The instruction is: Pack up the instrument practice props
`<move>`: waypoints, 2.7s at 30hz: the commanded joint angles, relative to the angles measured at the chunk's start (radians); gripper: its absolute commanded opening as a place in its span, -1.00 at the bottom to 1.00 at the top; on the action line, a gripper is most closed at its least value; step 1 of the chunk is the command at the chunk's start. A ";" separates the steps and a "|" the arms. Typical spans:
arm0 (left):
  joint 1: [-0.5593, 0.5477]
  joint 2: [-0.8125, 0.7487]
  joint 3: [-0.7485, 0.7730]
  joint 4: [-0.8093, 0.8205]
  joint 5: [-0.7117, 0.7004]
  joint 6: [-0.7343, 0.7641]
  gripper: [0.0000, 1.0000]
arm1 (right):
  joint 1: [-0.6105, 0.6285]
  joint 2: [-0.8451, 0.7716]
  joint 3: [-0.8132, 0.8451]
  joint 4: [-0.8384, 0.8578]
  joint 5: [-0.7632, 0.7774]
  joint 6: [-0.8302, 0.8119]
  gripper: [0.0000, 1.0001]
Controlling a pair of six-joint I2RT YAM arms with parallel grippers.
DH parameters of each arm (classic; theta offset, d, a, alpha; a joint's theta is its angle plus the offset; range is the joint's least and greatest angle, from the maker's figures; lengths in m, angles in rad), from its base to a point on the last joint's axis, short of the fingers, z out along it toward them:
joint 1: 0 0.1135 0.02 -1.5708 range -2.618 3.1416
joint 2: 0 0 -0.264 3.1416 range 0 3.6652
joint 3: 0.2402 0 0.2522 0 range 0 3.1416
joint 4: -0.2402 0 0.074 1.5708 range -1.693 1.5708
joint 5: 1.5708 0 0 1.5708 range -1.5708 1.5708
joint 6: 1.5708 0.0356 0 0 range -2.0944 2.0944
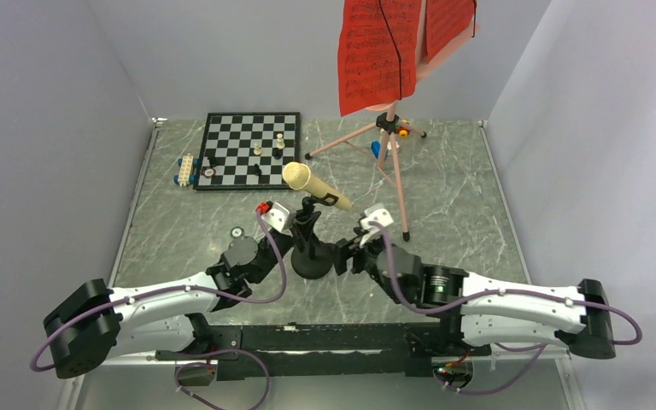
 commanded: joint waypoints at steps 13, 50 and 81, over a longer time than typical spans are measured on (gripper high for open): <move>-0.067 0.196 0.043 -0.326 -0.019 -0.054 -1.00 | -0.049 -0.195 -0.026 -0.209 0.049 0.180 0.55; -0.091 -0.033 -0.153 -0.184 0.003 -0.147 0.18 | -0.051 -0.132 -0.020 -0.226 0.027 0.182 0.55; 0.030 -0.166 -0.039 -0.047 0.172 -0.002 0.57 | -0.051 -0.195 0.059 -0.327 0.022 0.152 0.56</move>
